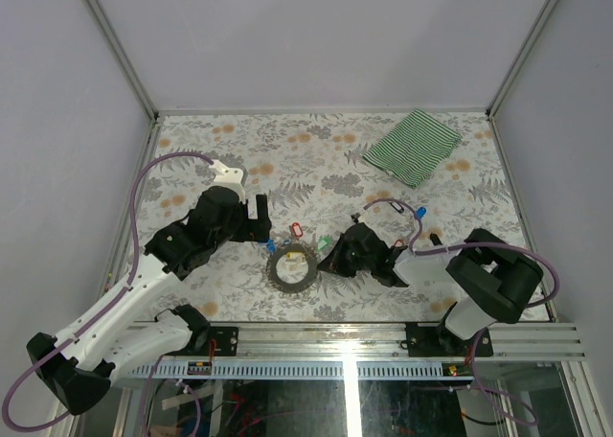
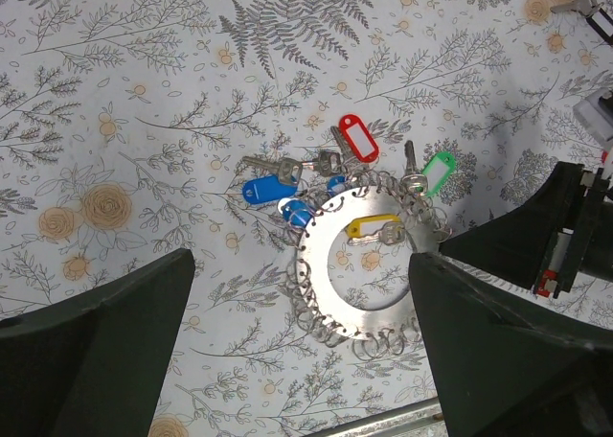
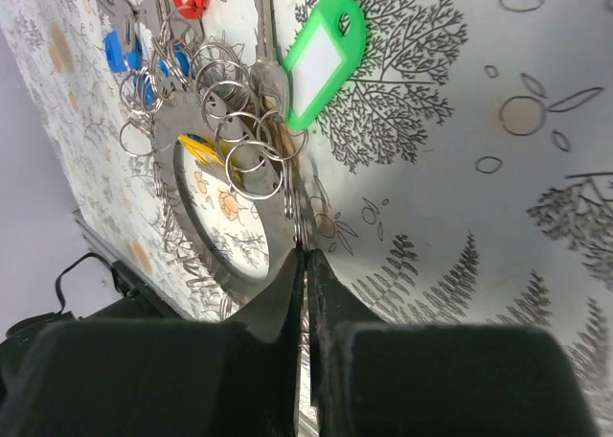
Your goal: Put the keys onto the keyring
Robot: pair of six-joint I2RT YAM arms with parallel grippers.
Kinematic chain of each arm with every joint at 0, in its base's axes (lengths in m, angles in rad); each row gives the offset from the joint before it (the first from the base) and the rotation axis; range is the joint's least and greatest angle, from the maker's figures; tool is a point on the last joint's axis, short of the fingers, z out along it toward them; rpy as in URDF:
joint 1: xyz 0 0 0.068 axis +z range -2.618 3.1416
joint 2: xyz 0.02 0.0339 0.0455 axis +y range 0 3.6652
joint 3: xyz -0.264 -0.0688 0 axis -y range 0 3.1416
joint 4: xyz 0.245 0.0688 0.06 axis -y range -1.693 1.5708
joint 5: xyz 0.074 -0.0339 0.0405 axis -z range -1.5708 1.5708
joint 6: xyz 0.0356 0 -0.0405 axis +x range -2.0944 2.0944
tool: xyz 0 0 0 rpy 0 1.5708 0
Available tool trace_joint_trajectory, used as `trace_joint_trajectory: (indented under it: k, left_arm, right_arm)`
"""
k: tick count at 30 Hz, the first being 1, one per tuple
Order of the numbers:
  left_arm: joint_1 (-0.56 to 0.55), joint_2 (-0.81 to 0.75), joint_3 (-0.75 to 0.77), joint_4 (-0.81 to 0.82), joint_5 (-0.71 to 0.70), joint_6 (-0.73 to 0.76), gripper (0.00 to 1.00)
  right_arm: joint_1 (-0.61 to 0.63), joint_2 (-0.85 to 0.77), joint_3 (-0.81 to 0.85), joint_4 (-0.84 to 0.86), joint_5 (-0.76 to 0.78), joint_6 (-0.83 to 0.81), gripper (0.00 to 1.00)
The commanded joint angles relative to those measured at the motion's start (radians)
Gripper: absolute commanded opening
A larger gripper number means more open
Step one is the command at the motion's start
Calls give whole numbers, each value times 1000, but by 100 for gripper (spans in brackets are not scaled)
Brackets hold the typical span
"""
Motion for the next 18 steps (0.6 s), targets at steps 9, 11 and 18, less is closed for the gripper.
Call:
trace_joint_trajectory:
  k: [9,11,18]
  left_arm:
    - [-4,-17,-7,42,-11,21,97]
    - [-4,-22,-7,43,-17,19,98]
    - [-4,-55,-3,53,-26,11,97]
  right_arm:
    - [11,-299,144,-385,216,-355,0]
    - [11,-337,186,-443,227,-433,0]
    - [10,-436,342,-674,276,-732,0]
